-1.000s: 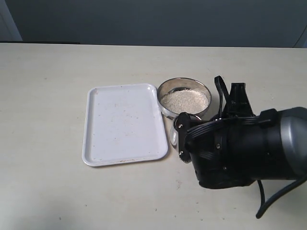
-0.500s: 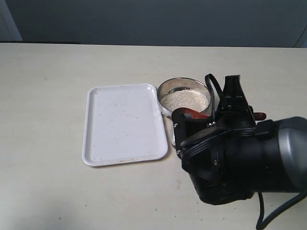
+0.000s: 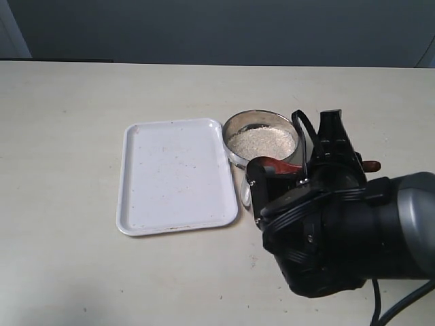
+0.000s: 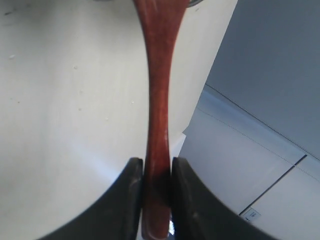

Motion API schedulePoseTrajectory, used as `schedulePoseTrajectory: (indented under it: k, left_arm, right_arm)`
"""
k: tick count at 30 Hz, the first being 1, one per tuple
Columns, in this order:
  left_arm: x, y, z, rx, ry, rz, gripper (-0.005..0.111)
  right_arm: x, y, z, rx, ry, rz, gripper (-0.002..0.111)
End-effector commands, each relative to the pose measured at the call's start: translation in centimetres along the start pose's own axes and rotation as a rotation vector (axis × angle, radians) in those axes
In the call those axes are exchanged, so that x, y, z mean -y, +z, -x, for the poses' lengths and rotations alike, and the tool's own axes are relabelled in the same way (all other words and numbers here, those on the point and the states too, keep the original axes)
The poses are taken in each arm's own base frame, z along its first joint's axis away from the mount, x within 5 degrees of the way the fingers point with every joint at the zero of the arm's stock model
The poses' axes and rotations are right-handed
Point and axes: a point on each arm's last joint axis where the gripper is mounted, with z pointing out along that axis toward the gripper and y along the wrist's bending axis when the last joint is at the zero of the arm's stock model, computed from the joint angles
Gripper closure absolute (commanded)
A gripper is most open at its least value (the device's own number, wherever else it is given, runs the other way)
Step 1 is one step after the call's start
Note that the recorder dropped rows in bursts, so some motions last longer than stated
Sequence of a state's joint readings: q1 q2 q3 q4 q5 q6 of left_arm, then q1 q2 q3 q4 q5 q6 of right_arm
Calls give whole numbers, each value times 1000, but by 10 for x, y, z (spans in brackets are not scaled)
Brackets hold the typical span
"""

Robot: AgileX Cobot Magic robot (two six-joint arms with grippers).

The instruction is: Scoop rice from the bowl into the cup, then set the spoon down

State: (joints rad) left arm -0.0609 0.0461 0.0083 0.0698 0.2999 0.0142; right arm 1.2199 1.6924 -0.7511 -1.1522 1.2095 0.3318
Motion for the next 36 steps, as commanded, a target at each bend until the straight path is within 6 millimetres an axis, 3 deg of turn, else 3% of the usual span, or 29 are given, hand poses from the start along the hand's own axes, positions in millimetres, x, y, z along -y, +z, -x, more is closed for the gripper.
schedulePoseTrajectory:
  k: [1,36]
  left_arm:
    - [0,-1,4,19,-5,-1,106]
    - [0,-1,3,17,-5,-1,106]
  right_arm:
    - [-3,2,-4,5,-27,-21,109]
    - [8,4,-1,33,32,-151,109]
